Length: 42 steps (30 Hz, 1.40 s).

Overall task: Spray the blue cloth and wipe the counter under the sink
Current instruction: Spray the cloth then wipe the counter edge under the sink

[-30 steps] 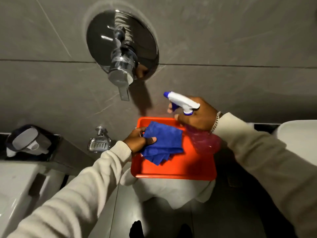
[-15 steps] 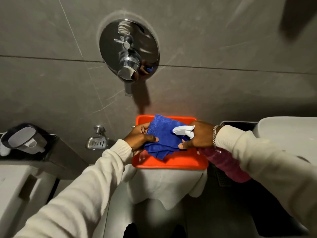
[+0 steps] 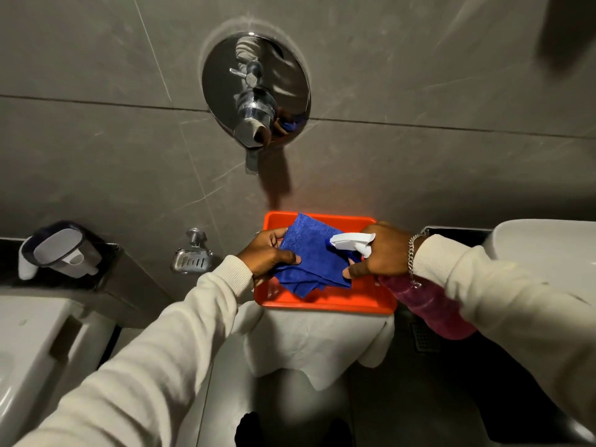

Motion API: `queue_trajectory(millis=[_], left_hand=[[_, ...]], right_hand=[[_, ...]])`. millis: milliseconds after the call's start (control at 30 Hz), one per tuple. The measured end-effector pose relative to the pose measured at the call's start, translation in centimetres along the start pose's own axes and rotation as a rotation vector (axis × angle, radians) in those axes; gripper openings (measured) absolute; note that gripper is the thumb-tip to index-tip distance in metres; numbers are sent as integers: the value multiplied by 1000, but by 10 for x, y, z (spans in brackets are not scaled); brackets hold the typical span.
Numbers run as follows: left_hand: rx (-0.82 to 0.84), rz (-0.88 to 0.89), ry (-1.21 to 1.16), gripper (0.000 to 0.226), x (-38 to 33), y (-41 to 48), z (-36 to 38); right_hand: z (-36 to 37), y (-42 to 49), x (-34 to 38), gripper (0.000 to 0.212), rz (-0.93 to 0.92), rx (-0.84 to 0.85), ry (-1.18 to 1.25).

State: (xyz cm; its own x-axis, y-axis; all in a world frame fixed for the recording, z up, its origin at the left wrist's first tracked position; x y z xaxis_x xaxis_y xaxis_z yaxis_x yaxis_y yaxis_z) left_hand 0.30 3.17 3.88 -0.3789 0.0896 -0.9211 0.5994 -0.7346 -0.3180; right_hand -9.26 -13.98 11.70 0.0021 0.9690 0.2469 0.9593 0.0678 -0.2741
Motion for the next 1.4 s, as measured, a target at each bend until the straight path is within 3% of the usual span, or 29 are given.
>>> queue_trajectory(millis=[67, 133, 200, 267, 367, 467, 600, 667, 800, 1100, 1133, 1200, 1267, 1333, 1367, 1400], left_hand=[[3, 0, 0, 49, 0, 0, 0], [-2, 1, -3, 48, -1, 1, -1], [-7, 4, 1, 48, -1, 1, -2], [-8, 6, -2, 47, -2, 2, -3], [-14, -2, -12, 48, -3, 2, -6], [-39, -20, -30, 51, -2, 1, -11], [-71, -44, -52, 47, 5, 0, -18], [-104, -56, -32, 47, 9, -1, -21], [-226, -89, -36, 54, 20, -4, -22], [-233, -110, -134, 56, 15, -25, -23], [-220, -116, -141, 57, 12, -24, -22], [-181, -120, -149, 56, 7, -23, -12], [-109, -134, -161, 52, 5, -24, 8], [5, -149, -165, 48, 10, -23, 31], [60, -148, -164, 46, 14, -22, 38], [122, -154, -150, 43, 19, -19, 48]], right_hand=[[-1, -2, 0, 12, 22, -33, 22], [-1, 0, 0, 30, 18, -52, 24], [-2, 1, 1, 20, 15, -38, 28], [-1, 3, 1, 34, -25, -20, 23], [-7, 4, -3, 20, -10, -85, 71], [-17, 4, -17, 54, 13, -289, 235], [-30, 16, -38, 21, 216, -690, 681], [-25, 31, -46, 21, 271, -835, 874], [-1, 66, -55, 18, 308, -997, 963], [33, 82, -73, 25, 409, -1053, 894], [35, 79, -71, 31, 426, -1002, 884], [46, 68, -68, 62, 472, -865, 928], [62, 44, -59, 78, 552, -882, 1089], [84, 9, -42, 53, 630, -1015, 1425], [98, -4, -29, 37, 674, -993, 1603], [111, -21, -17, 37, 684, -913, 1770]])
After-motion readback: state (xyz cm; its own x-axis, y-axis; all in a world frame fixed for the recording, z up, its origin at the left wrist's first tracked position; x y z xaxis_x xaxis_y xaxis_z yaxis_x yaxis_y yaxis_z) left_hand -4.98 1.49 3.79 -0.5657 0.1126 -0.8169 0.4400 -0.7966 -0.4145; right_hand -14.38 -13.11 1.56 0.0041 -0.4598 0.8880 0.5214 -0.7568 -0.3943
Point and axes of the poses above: each hand's wrist, its own y-axis towards the middle knuckle, its own z-axis out of the palm, x = y × z, the point moved 4 cm from there along y, towards the middle knuckle
